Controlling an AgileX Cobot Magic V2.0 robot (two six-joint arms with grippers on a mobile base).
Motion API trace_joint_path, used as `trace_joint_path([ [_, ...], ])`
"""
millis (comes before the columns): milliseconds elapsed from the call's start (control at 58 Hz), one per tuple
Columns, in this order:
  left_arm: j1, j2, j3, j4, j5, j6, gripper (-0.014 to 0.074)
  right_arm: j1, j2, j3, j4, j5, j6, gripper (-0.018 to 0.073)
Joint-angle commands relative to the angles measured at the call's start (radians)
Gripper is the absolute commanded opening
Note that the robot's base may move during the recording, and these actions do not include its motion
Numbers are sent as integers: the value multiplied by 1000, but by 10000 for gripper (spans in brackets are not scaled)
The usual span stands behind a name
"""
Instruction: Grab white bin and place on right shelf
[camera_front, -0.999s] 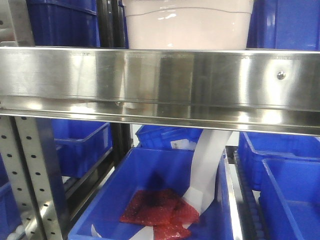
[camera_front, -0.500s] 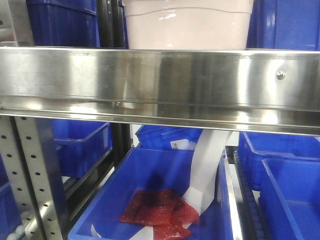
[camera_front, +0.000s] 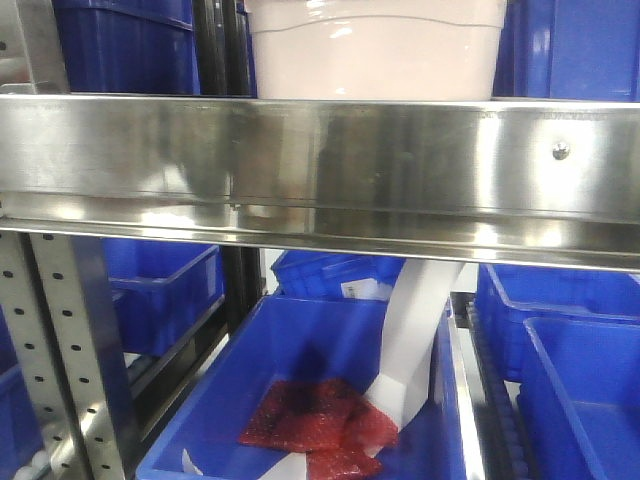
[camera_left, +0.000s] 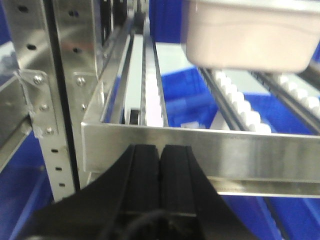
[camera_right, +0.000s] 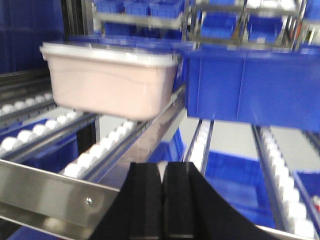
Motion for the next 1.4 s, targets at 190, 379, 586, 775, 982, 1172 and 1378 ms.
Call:
trace_joint_path([
  [190,-7,-19,-24,-33,-109,-5,-127,1,-17,-23,33,-91,-14,75],
  [379,-7,-19,-24,-33,-109,-5,-127,1,-17,-23,33,-84,-14,71],
  [586,-7,-19,-24,-33,-109,-5,-127,1,-17,-23,33,-84,-14,70],
  [775,-7,-20,-24,-33,-109,-5,-127,1,-17,-23,33,-84,-14,70],
  [982,-5,-105,38,211,-107,-106,-127,1,-17,-23,33,-84,-14,70],
  [1172,82,-319,209,204,-116,-107,-127,1,-17,-23,33,-83,-14,71],
  [1378,185,-529,394,198,-123,-107,-127,1,-17,-23,33,-83,-14,71],
])
